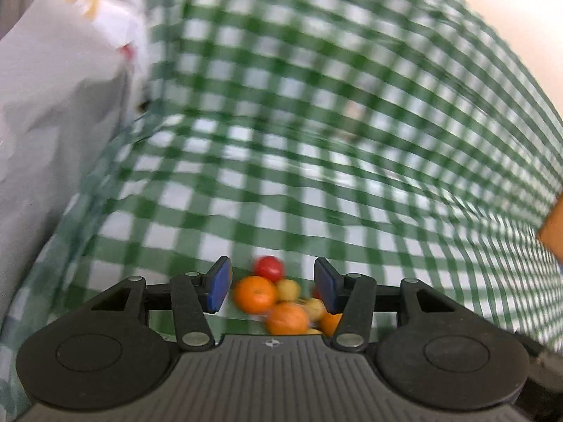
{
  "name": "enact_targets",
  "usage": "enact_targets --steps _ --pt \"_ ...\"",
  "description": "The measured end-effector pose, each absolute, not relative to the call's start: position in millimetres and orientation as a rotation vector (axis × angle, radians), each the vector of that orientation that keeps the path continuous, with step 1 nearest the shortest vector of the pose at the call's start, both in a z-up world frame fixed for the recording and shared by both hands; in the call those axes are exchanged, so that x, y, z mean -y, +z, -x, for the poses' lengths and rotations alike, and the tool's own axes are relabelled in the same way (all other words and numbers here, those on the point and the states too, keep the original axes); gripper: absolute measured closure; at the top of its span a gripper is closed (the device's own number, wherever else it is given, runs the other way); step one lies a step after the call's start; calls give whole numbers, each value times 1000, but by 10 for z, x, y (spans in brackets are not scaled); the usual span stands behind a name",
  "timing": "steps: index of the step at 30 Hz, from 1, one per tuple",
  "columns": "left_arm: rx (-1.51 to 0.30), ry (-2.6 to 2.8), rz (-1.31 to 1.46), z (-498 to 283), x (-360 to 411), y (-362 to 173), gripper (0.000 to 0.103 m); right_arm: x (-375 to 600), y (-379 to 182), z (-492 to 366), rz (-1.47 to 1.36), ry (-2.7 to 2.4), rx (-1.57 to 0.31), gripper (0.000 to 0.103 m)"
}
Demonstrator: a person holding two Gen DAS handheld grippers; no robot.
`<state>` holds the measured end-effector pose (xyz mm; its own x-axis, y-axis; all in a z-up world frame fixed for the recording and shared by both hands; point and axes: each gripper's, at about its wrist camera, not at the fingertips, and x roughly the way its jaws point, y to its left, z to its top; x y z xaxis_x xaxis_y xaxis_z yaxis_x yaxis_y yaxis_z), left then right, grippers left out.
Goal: Organize fruits
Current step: 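Grasp a tangerine with the right tool while the left tool grasps a yellow fruit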
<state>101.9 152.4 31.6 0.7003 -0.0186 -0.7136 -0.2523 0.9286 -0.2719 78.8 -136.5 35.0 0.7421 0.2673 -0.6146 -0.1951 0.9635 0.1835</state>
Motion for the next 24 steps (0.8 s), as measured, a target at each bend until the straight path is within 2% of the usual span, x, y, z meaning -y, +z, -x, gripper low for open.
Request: enact_targets --steps 1,3,4,5,14,22,23,24 --pt "-805 153 385 -1034 -1601 293 51 1332 340 -807 -119 268 -696 63" --pt "-856 175 445 -1061 -1763 204 68 1244 314 -845 -133 299 -711 73" --pt "-883 169 492 -1090 -1824 154 78 1203 302 -858 -135 310 -716 74" --pt "-901 156 534 -1102 -1869 112 81 1146 289 -880 -133 320 -720 74" --pt "-971 104 647 -1218 -1860 -85 81 794 92 -1162 -153 363 -821 72" --pt "-1150 11 741 -1362 -1611 -455 81 612 -133 -1367 -92 357 -923 60" --pt "-1152 10 754 -1368 -1597 -476 80 608 -158 -1386 -99 363 -936 60" --pt "-1154 13 760 -1375 -1585 -493 80 603 -174 -1401 -108 373 -948 69"
